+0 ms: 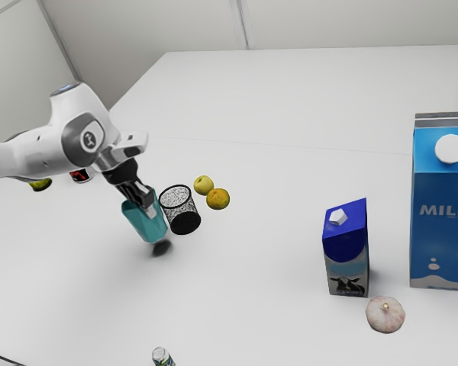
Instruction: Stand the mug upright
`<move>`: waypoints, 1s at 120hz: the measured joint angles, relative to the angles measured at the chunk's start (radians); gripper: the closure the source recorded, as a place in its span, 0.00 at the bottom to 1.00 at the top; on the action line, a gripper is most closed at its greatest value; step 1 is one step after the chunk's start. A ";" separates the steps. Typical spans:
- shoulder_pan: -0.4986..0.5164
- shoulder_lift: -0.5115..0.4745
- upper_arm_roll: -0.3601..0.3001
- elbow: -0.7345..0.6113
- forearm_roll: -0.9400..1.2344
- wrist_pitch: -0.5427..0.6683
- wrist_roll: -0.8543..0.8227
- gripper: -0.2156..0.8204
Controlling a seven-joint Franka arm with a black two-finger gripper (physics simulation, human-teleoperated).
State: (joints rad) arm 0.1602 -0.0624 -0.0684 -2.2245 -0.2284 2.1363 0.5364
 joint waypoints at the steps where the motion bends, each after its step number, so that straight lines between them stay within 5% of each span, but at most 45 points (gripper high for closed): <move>1: 0.000 0.000 0.000 -0.002 0.002 0.004 -0.004 0.97; 120: -0.039 0.073 -0.001 -0.066 0.175 0.270 -0.372 0.97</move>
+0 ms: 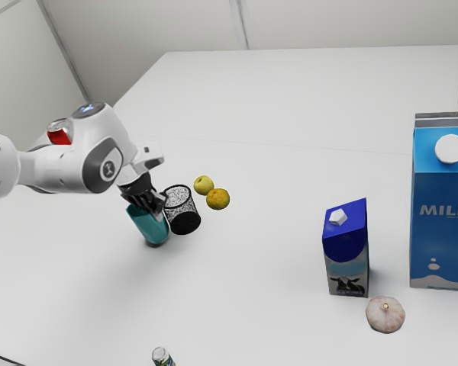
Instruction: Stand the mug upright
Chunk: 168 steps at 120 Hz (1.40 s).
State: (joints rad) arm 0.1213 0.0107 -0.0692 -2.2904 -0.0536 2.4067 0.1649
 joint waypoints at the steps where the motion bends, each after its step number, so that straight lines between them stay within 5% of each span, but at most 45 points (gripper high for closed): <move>1: -0.001 0.000 0.000 0.000 0.000 0.001 -0.001 0.97; 40: 0.005 0.003 -0.003 -0.002 -0.005 0.011 -0.035 0.85; 63: 0.010 0.002 -0.003 -0.001 -0.006 0.013 -0.045 0.70; 91: 0.016 -0.009 -0.003 0.007 -0.007 0.006 -0.052 0.40; 115: 0.019 -0.065 -0.005 0.040 -0.008 -0.025 -0.056 0.28; 168: -0.028 0.084 -0.022 0.646 0.025 -0.554 -0.070 0.22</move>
State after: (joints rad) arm 0.0938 0.0950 -0.0914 -1.6449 -0.0284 1.8530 0.0950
